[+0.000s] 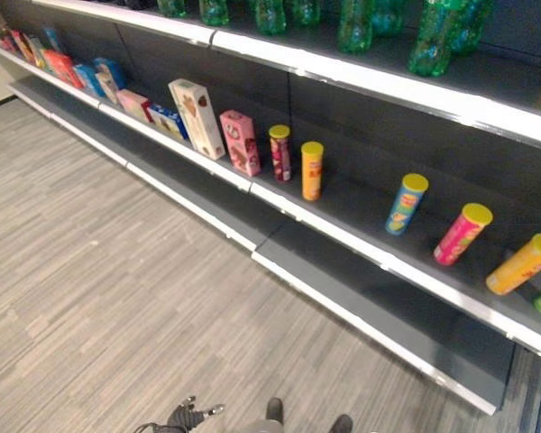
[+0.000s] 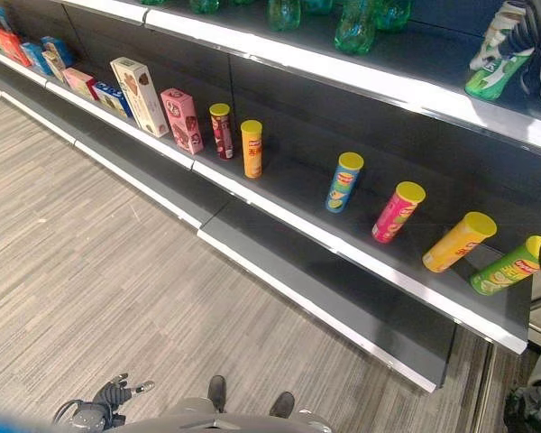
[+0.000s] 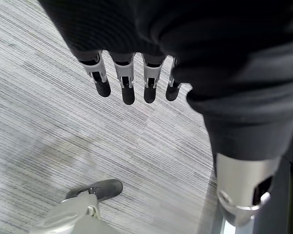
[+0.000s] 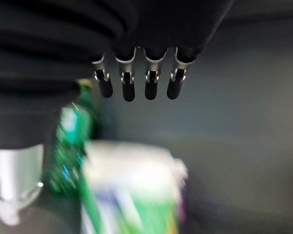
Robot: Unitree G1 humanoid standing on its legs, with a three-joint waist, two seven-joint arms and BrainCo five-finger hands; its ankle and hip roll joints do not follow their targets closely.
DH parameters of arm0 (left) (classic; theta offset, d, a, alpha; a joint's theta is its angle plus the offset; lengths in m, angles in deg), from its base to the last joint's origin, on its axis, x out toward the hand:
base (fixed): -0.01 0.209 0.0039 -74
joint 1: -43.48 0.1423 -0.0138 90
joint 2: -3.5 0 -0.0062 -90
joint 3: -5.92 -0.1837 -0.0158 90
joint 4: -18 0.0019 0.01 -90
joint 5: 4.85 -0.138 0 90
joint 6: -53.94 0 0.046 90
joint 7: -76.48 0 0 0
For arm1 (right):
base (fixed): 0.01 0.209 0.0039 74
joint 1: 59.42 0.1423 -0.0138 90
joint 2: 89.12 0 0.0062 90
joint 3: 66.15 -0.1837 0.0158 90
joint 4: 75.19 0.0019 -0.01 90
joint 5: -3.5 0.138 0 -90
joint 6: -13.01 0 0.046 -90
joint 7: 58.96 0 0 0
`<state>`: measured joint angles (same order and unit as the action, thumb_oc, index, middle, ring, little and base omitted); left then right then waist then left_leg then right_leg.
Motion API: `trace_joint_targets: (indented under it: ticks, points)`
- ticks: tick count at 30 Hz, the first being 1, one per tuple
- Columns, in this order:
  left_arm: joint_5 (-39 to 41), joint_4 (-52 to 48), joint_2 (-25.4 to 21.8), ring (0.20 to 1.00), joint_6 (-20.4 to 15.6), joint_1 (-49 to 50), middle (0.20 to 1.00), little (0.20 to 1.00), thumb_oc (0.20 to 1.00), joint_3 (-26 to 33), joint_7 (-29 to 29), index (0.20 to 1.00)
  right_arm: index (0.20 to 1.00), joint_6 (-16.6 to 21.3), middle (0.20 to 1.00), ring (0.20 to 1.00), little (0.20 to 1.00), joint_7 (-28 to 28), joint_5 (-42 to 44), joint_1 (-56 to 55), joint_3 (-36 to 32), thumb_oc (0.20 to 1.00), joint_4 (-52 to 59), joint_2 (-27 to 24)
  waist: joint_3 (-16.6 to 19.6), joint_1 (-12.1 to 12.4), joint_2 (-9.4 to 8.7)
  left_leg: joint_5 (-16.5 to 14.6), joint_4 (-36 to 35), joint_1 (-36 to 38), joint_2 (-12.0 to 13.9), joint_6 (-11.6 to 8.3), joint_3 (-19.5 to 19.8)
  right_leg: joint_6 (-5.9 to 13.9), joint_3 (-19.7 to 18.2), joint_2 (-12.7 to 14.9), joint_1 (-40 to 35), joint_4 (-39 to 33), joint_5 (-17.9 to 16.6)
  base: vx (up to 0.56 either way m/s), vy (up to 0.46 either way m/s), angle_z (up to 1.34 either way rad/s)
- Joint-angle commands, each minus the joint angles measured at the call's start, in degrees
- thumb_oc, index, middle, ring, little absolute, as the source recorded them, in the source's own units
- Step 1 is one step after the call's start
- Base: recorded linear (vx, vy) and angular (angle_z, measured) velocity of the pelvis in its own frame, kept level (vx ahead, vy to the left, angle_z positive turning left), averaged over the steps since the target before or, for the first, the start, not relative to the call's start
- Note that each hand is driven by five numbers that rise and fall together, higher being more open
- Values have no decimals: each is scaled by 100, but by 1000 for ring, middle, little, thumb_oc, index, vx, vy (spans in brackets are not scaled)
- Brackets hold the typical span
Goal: Put the goods on the table back onto the shelves and tidy them up.
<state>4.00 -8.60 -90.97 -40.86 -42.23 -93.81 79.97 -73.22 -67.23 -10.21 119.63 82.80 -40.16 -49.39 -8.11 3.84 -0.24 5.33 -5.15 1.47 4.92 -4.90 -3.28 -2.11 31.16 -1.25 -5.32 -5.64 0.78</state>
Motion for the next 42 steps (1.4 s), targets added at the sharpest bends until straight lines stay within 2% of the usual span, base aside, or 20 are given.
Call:
trace_joint_targets:
  ticks: [1, 4, 5, 6, 7, 8, 10, 11, 13, 14, 15, 17, 22, 25, 27, 29, 33, 36, 40, 42]
  points:
    - [191, 49, -305, 1000, -29, -138, 1000, 1000, 1000, 104, 145, 1000, 1000, -32, 1000, 1000, 1000, -621, -80, 580, 133, 1000, 660, -413, 39, -5, -527, -810, 15, 556, -52, -242, -215, 384, -918, 109, -352, 64, 926, -3, 10, -8]
    - [212, 45, -239, 1000, 10, -143, 1000, 1000, 1000, 231, 204, 1000, 1000, -16, 1000, 1000, 1000, -809, -5, 150, -486, 1000, 1837, -775, 31, -103, -515, -857, 15, 610, -30, -207, -316, 389, -1016, 93, -347, 64, 916, -31, 30, -22]
    - [188, -25, -148, 1000, 21, -182, 1000, 1000, 1000, 373, 257, 1000, 1000, 133, 1000, 1000, 1000, -1022, 107, -1159, -1929, 1000, 3160, -957, -26, -213, -505, -922, 217, 520, -82, -112, -414, 399, -1135, 147, -265, 64, 831, -91, 57, -46]
    - [189, -25, -177, 1000, 22, -180, 1000, 1000, 1000, 366, 257, 1000, 1000, 129, 1000, 1000, 1000, -1020, 97, -1258, -2028, 1000, 3186, -964, -17, -206, -534, -916, 216, 512, -87, -109, -410, 401, -1130, 152, -258, 64, 830, -108, 82, -47]
    - [150, -17, -98, 1000, 49, -246, 1000, 1000, 1000, 463, 280, 1000, 1000, 271, 1000, 1000, 1000, -1039, 255, -2231, -3005, 1000, 3980, -883, -34, -300, -502, -1095, 530, 410, -92, -82, -487, 408, -1269, 160, -236, 64, 792, -39, 49, -65]
    - [134, -23, -87, 1000, 43, -280, 1000, 1000, 1000, 501, 295, 1000, 1000, 370, 1000, 1000, 1000, -1057, 354, -2789, -3548, 1000, 4327, -791, -45, -337, -506, -1177, 692, 344, -86, -66, -525, 415, -1351, 165, -209, 64, 763, -72, 82, -62]
    - [46, -46, 3, 1000, 44, -398, 1000, 1000, 1000, 553, 301, 1000, 1000, 688, 1000, 1000, 1000, -804, 649, -4819, -5242, 1000, 5726, -140, -28, -470, -510, -1323, 702, 273, -169, 54, -454, 478, -1696, 131, -41, 64, 617, -44, 123, -81]
    - [45, -46, -16, 1000, 44, -402, 1000, 1000, 1000, 536, 301, 1000, 1000, 681, 1000, 1000, 1000, -794, 646, -4900, -5323, 1000, 5760, -135, -22, -454, -533, -1304, 690, 265, -180, 59, -453, 480, -1693, 142, -29, 64, 612, -6, 120, -91]
    - [59, -97, 58, 1000, 20, -466, 1000, 1000, 1000, 512, 326, 1000, 1000, 854, 1000, 1000, 1000, -650, 859, -5645, -5802, 1000, 6299, 319, -3, -485, -539, -1297, 533, 215, -337, 164, -51, 508, -1879, 128, 72, 64, 527, -15, 117, -103]
    - [65, -137, 76, 1000, 7, -484, 1000, 1000, 1000, 508, 286, 1000, 1000, 933, 1000, 1000, 1000, -551, 949, -6083, -6094, 1000, 6535, 524, 12, -541, -538, -1280, 510, 32, -534, 245, 408, 541, -2088, 106, 135, 64, 481, -15, 176, -95]
    - [65, -122, 110, 1000, -8, -489, 1000, 1000, 1000, 508, 286, 1000, 1000, 950, 1000, 1000, 1000, -488, 982, -6391, -6272, 1000, 6720, 633, 23, -603, -519, -1284, 459, 16, -592, 289, 504, 562, -2219, 80, 156, 64, 467, 16, 350, -107]
    - [-61, -21, 147, 1000, 2, -440, 1000, 1000, 1000, 547, 247, 1000, 1000, 970, 1000, 1000, 1000, -323, 955, -7084, -6600, 1000, 6941, 785, 137, -760, -438, -1112, 15, 297, -597, 406, 173, 648, -2630, 63, 164, 64, 384, 47, 379, -134]
    - [-327, -92, 140, 1000, -11, -509, 1000, 1000, 1000, 435, 265, 1000, 1000, 827, 1000, 1000, 1000, -219, 718, -7907, -6891, 1000, 6916, 886, 174, -999, -381, -1239, 15, 406, -669, 573, -329, 847, -3117, 148, 278, 128, 197, -9, 341, -81]
    - [-501, 88, 80, 1000, 33, -538, 1000, 1000, 1000, 546, 164, 1000, 1000, 709, 1000, 1000, 1000, -259, 613, -8371, -7161, 1000, 6838, 1140, -19, -1080, -418, -1232, 15, 390, -684, 702, -516, 993, -3218, 130, 722, 913, 302, -89, 276, -56]
    - [-826, 36, -86, 1000, 17, -318, 1000, 1000, 1000, 621, 339, 1000, 1000, 714, 1000, 1000, 1000, -353, 502, -8796, -7419, 1000, 6708, 1446, -194, -1051, -485, -1238, 15, 416, -665, 739, -706, 1086, -3052, 207, 1031, 1369, 330, -117, 165, -58]
    - [-856, -64, -125, 1000, 18, -209, 1000, 1000, 1000, 658, 319, 1000, 1000, 693, 1000, 1000, 1000, -426, 438, -9072, -7645, 1000, 6698, 1655, -207, -1030, -498, -1270, 15, 453, -646, 760, -833, 1095, -2851, 342, 1039, 1330, 297, -30, 114, -99]
    - [-913, -42, -87, 1000, 11, -117, 1000, 1000, 1000, 667, 302, 1000, 1000, 643, 1000, 1000, 1000, -668, 342, -9319, -8108, 1000, 6620, 1936, -182, -1004, -400, -1349, 15, 463, -533, 848, -1017, 1124, -2496, 780, 884, 945, -93, 7, 58, -36]
    - [-935, 75, -86, 1000, 16, -163, 1000, 1000, 1000, 676, 305, 1000, 1000, 638, 1000, 1000, 1000, -743, 328, -9391, -8219, 1000, 6576, 2015, -146, -995, -387, -1385, 15, 431, -497, 872, -1083, 1166, -2351, 962, 812, 722, -350, 5, 4, -28]
    - [-904, 190, -147, 1000, 49, -236, 1000, 1000, 1000, 785, 316, 1000, 1000, 525, 1000, 1000, 1000, -959, 242, -9559, -8496, 1000, 6450, 2144, -90, -992, -414, -1440, 15, 397, -401, 894, -1304, 1323, -2079, 1325, 797, 364, -901, 25, -61, -20]
    - [-870, 162, -189, 1000, 69, -240, 1000, 1000, 1000, 805, 315, 1000, 1000, 468, 1000, 1000, 1000, -1032, 238, -9613, -8556, 1000, 6354, 2156, -84, -953, -453, -1474, 15, 419, -355, 887, -1404, 1394, -1961, 1388, 767, 218, -1032, 40, -139, -47]
